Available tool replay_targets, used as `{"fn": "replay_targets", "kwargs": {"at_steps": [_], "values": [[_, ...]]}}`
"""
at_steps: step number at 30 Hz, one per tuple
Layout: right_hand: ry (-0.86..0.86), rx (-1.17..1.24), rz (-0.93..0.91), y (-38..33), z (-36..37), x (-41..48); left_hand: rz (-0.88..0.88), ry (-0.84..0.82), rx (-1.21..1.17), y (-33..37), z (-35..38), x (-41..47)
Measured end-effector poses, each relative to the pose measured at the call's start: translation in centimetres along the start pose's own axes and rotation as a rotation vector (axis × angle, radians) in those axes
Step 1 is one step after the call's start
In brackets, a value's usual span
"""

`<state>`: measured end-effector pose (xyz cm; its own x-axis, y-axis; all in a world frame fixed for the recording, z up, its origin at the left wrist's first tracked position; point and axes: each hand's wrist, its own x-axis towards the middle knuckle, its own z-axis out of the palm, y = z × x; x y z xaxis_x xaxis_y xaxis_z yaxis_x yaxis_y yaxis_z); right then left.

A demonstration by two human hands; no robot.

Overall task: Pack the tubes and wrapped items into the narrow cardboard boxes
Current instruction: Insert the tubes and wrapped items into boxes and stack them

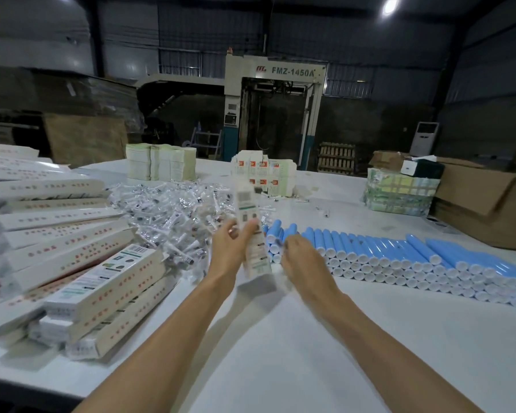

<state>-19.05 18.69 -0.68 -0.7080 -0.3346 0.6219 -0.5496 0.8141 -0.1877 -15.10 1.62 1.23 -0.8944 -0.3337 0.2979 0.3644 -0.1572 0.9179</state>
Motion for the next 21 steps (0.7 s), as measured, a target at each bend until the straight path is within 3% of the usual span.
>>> {"fn": "replay_targets", "kwargs": {"at_steps": [4,9,15,21], "values": [[0.395,0.531,0.312,3.5,-5.0,-0.7,-0.016,-0.228,0.101,-1.1,2.0,-1.5],[0.627,1.063,0.279,4.4,-9.7,-1.0,-0.013,-0.438,0.178,-1.9,3.9,-3.9],[0.627,1.068,0.059,2.8,-12.8,-0.4,-0.015,-0.525,0.194,-1.9,4.9,-5.0],[0.409,0.893,0.076,2.7,-12.0,-0.4,-0.02,-0.522,0.151,-1.7,5.0,-4.9]]}}
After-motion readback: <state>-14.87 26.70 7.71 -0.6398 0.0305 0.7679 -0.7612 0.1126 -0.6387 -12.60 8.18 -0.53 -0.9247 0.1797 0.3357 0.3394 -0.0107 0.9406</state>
